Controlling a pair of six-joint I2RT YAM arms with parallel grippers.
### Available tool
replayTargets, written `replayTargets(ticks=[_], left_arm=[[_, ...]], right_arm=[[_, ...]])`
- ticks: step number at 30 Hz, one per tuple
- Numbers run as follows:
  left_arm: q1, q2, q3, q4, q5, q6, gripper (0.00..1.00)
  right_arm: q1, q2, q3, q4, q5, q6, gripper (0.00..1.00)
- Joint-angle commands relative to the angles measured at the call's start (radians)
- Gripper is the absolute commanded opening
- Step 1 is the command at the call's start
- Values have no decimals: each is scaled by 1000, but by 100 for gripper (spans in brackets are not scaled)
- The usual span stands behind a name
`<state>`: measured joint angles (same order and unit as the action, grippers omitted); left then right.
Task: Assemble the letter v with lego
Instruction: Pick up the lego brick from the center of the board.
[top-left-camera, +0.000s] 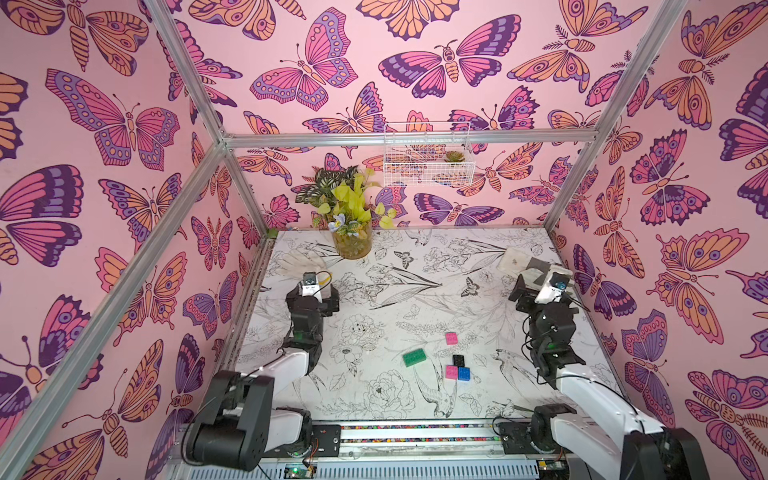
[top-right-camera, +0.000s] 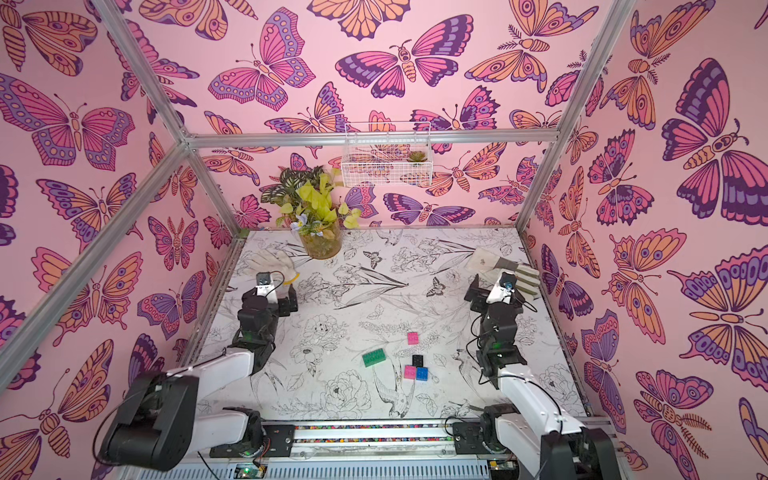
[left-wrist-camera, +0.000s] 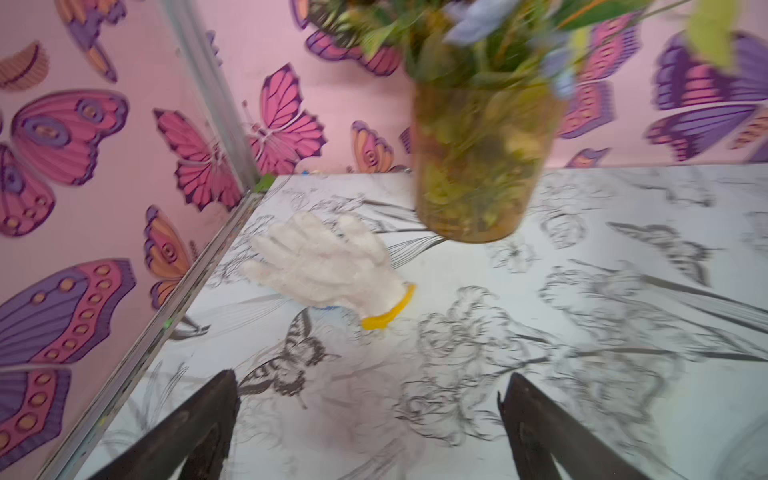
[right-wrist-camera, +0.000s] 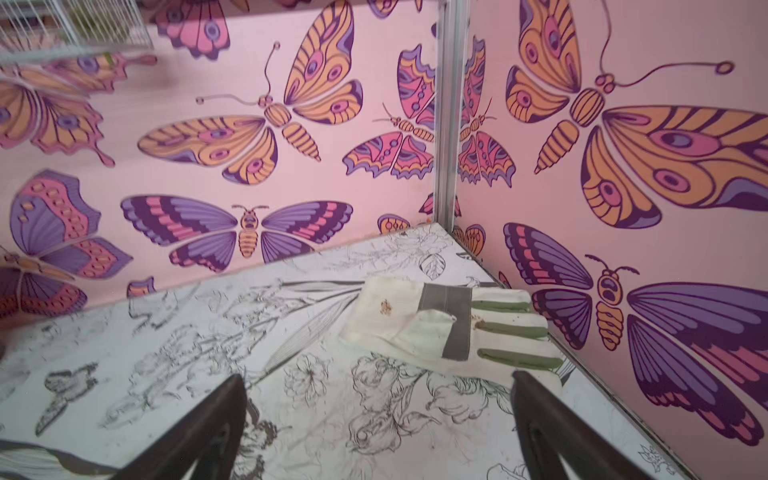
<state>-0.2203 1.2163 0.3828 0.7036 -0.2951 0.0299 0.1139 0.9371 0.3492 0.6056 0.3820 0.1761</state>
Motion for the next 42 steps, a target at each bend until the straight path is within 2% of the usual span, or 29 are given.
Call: replayTargets(ticks=[1, 2, 4, 8, 10, 17, 19, 23, 26, 28, 31, 35, 37, 42], left_arm=[[-57, -91, 114, -253, 62, -35, 100], [-64, -96, 175, -366, 165, -59, 100], [-105, -80, 271, -517, 288, -74, 100], [-208, 1, 447, -802, 431, -67, 100], [-261, 33, 508, -904, 456, -91, 100], [-402, 143, 554, -943, 719, -192, 100], [-414, 158, 563, -948, 775, -227, 100], [-426, 153, 552, -937, 791, -339, 100], [-431, 189, 559, -961, 879, -356, 100], [-467, 226, 568, -1002, 833, -327, 100], [-560, 241, 556, -1042, 657, -245, 100], [-660, 242, 536, -1050, 499, -164, 99], [-668, 254, 531, -1053, 488, -141, 93], [-675, 313, 541, -1083, 415, -80, 90]], right_arm=[[7, -27, 57, -244, 19, 121, 99], [6, -31, 78, -288, 12, 146, 99], [7, -35, 107, -327, -35, 152, 99], [7, -62, 149, -405, -94, 193, 99], [7, -64, 188, -459, -133, 206, 99], [7, -28, 316, -585, -233, 221, 99], [7, -16, 349, -626, -244, 235, 99], [9, -13, 376, -658, -274, 233, 99], [7, -8, 384, -656, -323, 221, 99], [8, 4, 381, -631, -352, 228, 99], [7, 31, 405, -674, -354, 235, 99], [7, 71, 433, -706, -396, 232, 99], [7, 73, 430, -698, -392, 246, 99], [8, 72, 424, -681, -392, 255, 95]])
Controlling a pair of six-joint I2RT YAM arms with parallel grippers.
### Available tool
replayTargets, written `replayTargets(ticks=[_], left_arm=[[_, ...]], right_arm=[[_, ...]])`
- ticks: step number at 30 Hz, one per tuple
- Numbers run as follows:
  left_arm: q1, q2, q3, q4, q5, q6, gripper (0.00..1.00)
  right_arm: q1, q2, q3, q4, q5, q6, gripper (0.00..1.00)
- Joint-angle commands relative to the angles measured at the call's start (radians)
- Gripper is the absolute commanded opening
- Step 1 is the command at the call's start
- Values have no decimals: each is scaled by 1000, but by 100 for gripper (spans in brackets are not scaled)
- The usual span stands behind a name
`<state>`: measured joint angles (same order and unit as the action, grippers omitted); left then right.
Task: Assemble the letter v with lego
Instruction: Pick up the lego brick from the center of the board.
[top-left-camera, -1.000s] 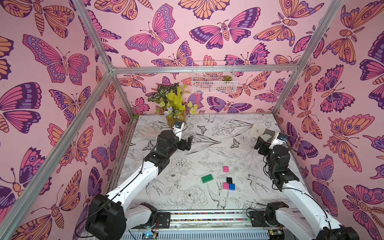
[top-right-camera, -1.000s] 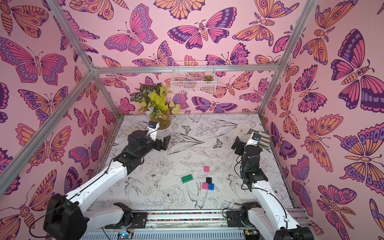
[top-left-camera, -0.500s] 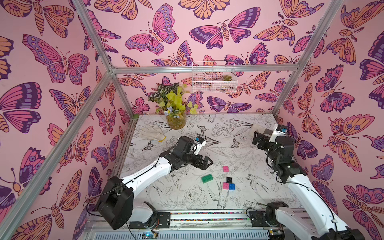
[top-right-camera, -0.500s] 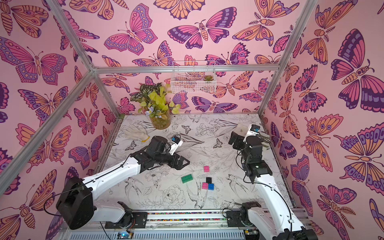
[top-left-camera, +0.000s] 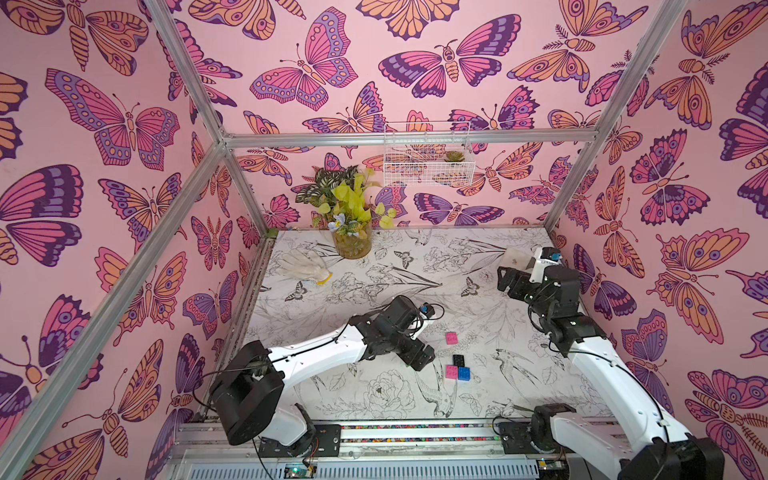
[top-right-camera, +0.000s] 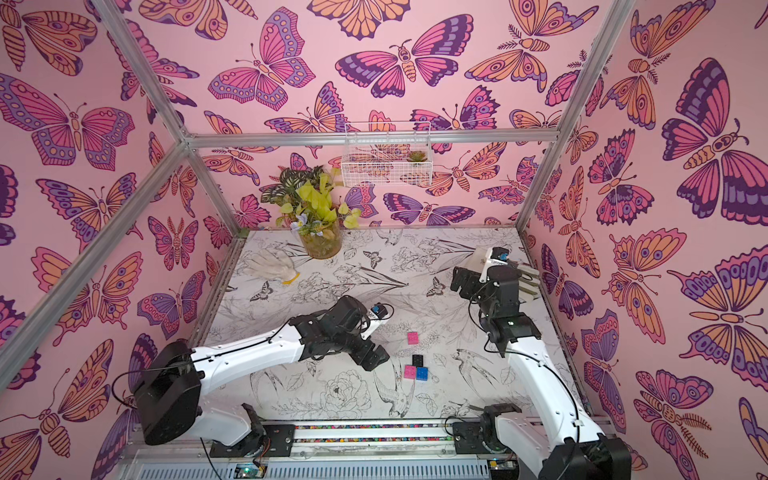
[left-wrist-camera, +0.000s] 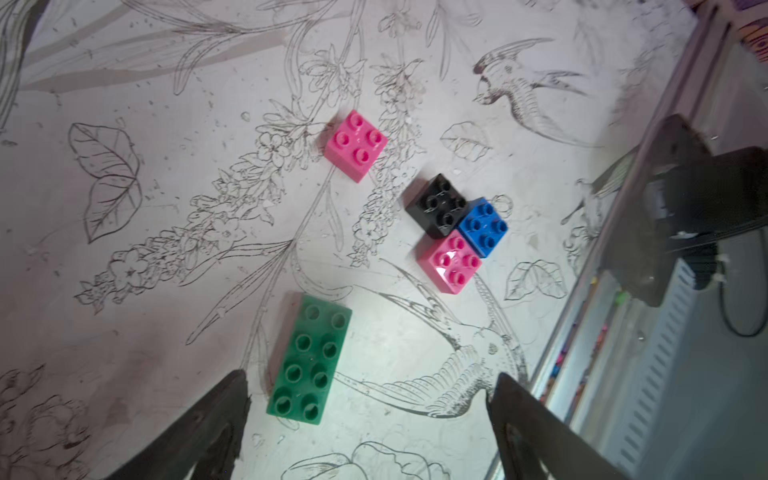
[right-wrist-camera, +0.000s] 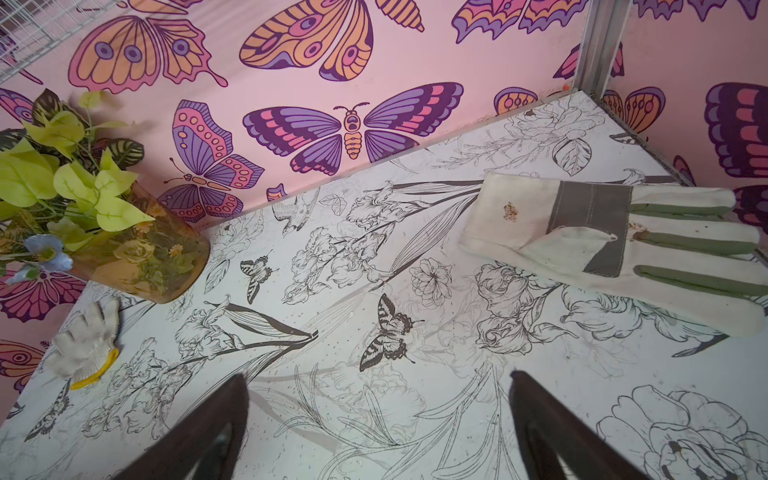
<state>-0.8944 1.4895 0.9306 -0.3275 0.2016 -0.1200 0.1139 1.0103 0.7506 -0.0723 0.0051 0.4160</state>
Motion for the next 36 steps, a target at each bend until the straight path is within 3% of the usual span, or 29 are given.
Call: replayTargets(ticks=[1, 11, 15, 24, 28, 29, 30, 31, 33, 36], left_arm=[[-1, 64, 2, -61, -93, 87, 88], [-1, 305, 131, -133, -76, 169, 73], [-1, 319, 141, -142, -83, 172, 69], [0, 344, 176, -204, -134, 177, 36], [4, 347, 192, -205, -183, 207, 36], [10, 349, 202, -204, -196, 217, 27], [16, 355, 223, -209, -217, 224, 9], [21, 363, 238, -216, -232, 235, 6], [41, 390, 296, -234, -228, 260, 14], [85, 444, 384, -267, -216, 297, 13]], right_arm=[[9, 0, 23, -5, -17, 18, 95], [9, -11, 10, 12, -25, 34, 93], [8, -18, 7, 19, -26, 33, 94], [8, -10, -2, 35, -32, 42, 93], [8, -17, -10, 48, -38, 48, 94], [7, -18, -13, 52, -38, 49, 94], [8, -19, -18, 57, -36, 52, 94], [8, -19, -20, 60, -33, 54, 94], [8, -16, -22, 65, -30, 60, 94], [8, -10, -21, 72, -39, 66, 94]])
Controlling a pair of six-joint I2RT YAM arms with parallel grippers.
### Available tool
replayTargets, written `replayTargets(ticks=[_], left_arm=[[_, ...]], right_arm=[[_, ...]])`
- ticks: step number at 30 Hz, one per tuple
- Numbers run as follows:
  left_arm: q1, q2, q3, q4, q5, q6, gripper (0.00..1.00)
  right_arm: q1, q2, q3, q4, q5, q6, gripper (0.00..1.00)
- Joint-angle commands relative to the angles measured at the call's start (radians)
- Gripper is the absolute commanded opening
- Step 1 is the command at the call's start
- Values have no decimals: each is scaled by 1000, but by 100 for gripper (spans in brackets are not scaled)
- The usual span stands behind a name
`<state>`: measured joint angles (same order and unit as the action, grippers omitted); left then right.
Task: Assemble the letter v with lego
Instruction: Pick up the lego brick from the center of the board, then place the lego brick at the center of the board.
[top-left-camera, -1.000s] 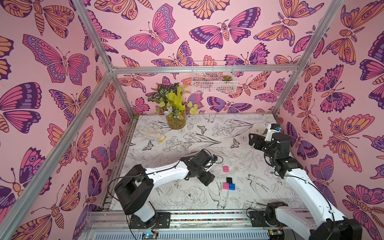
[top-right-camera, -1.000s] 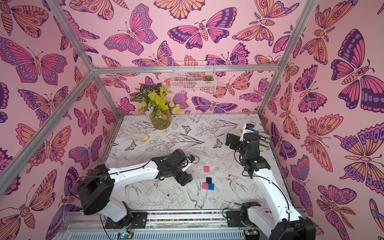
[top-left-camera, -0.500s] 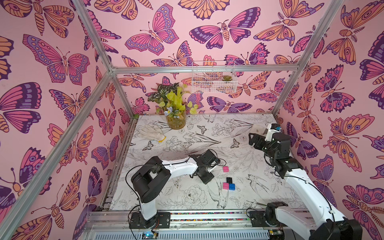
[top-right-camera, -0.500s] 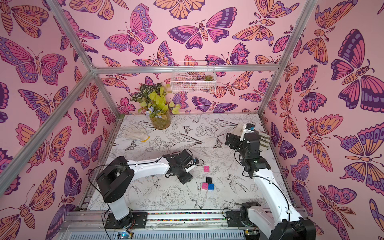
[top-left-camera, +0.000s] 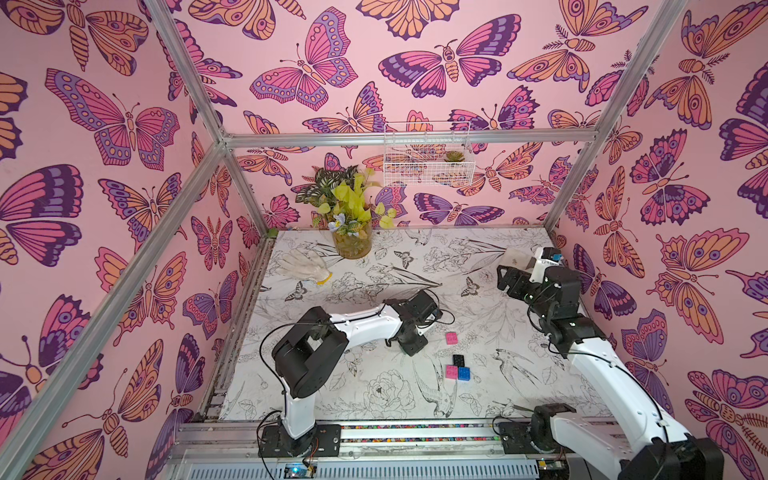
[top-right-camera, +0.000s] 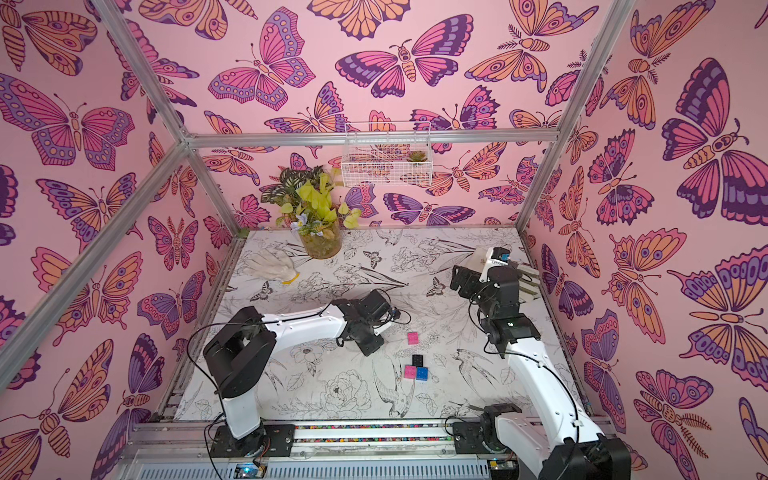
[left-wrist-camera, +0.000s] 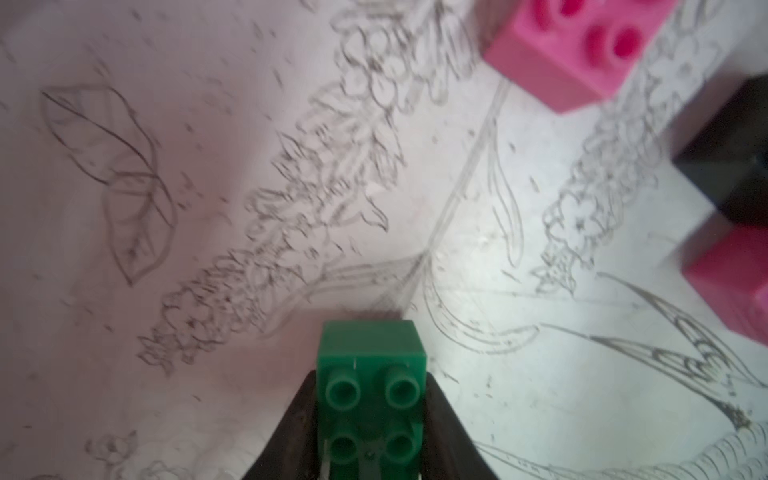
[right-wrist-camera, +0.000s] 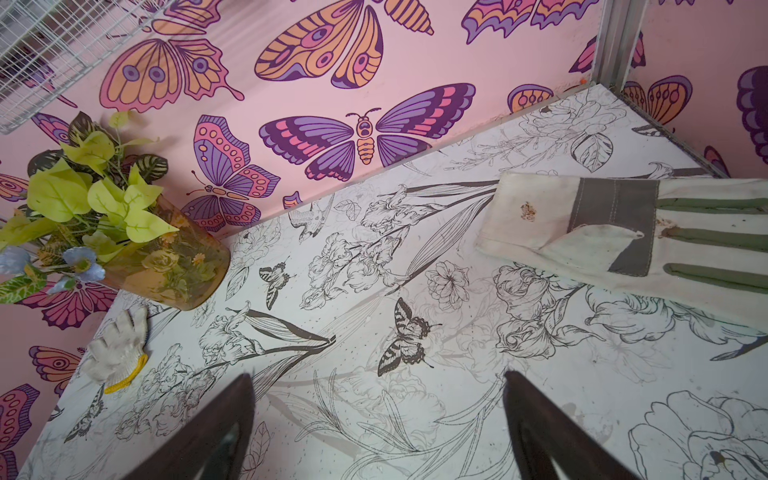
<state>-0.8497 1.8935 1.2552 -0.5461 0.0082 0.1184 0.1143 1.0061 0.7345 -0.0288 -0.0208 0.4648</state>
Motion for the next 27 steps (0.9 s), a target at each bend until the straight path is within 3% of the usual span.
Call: replayTargets(ticks=[1, 12, 14, 27], left_arm=[[57, 54, 83, -51, -23, 75, 13], [251, 218, 336, -181, 56, 251, 15], [257, 234, 348, -186, 48, 266, 23], [242, 266, 369, -224, 129, 289, 33]], right_arm=[[7, -5, -4, 27, -13, 19, 93], [7, 10, -23, 74, -35, 38, 93], [8, 19, -26, 82, -37, 41, 93], [7, 54, -29, 106, -51, 43, 94]])
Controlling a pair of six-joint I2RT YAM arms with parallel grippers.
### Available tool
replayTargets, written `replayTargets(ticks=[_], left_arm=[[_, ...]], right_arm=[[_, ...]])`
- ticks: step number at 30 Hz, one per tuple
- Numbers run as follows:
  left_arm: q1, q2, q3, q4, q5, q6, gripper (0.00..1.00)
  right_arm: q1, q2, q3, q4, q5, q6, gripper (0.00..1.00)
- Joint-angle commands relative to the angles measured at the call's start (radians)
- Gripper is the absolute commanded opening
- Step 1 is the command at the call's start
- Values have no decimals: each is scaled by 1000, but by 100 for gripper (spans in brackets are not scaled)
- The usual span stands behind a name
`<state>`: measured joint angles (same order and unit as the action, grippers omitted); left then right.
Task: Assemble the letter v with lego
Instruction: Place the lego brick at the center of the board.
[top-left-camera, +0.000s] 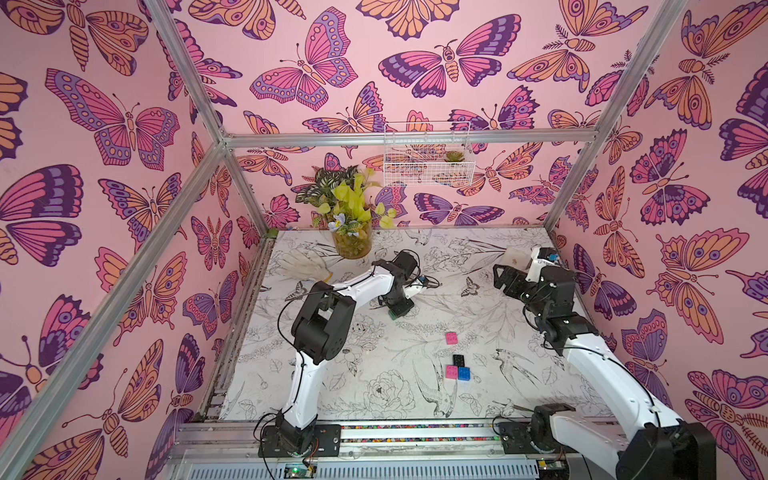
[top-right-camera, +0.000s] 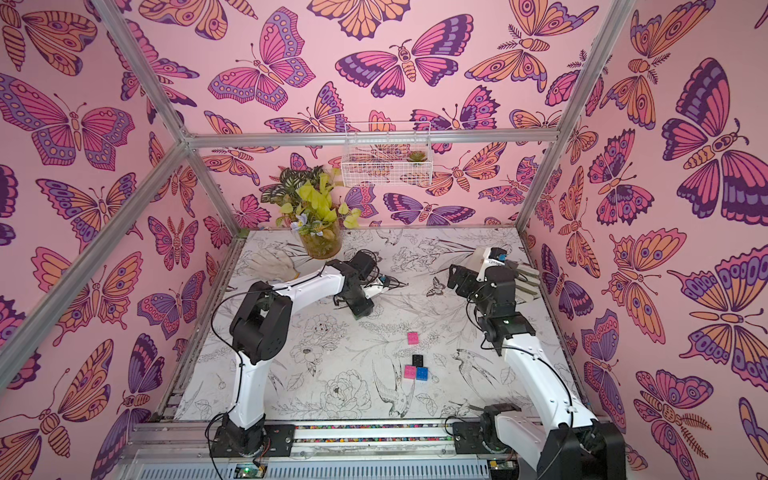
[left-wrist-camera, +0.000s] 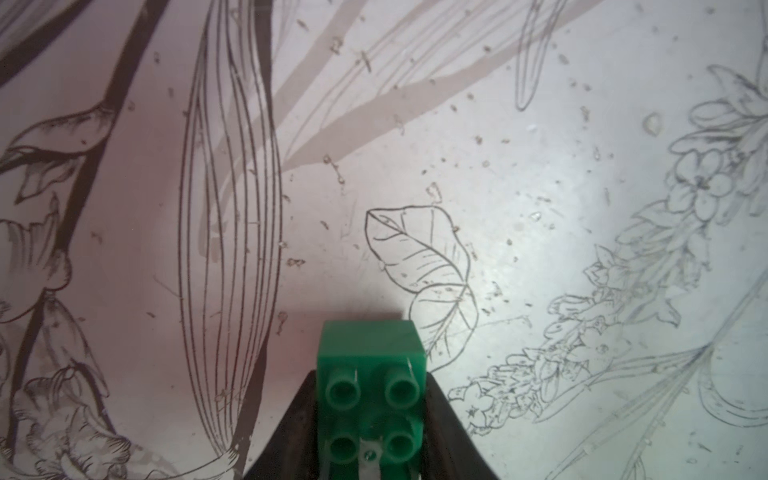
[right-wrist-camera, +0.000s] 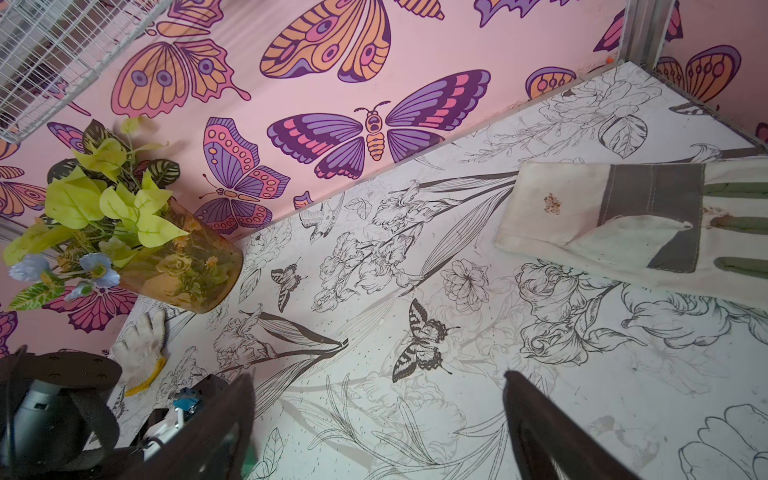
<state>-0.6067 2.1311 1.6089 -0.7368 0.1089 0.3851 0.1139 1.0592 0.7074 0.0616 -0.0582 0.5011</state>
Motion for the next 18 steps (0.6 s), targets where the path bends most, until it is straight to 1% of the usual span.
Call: replayTargets(ticks=[1, 2, 5, 11, 13, 16, 18], left_arm=[[-4, 34, 16, -34, 21, 22, 36], [-5, 40, 17, -33, 11, 20, 42], [-7, 52, 19, -28, -26, 17, 48], [-7, 32, 33, -12, -25, -4, 50], [-7, 0, 34, 2, -22, -14, 50], [-10, -70, 34, 23, -23, -33, 53], [-18, -128, 35, 24, -25, -41, 55]], right_arm=[[8, -1, -1, 14, -14, 6, 95], [7, -2, 1, 10, -11, 2, 95], [7, -3, 3, 0, -6, 0, 96], [7, -4, 3, -2, -15, -7, 97], [7, -4, 3, -2, -17, -6, 97], [8, -6, 7, -14, -15, -14, 99], [8, -11, 10, -39, 6, -14, 100]])
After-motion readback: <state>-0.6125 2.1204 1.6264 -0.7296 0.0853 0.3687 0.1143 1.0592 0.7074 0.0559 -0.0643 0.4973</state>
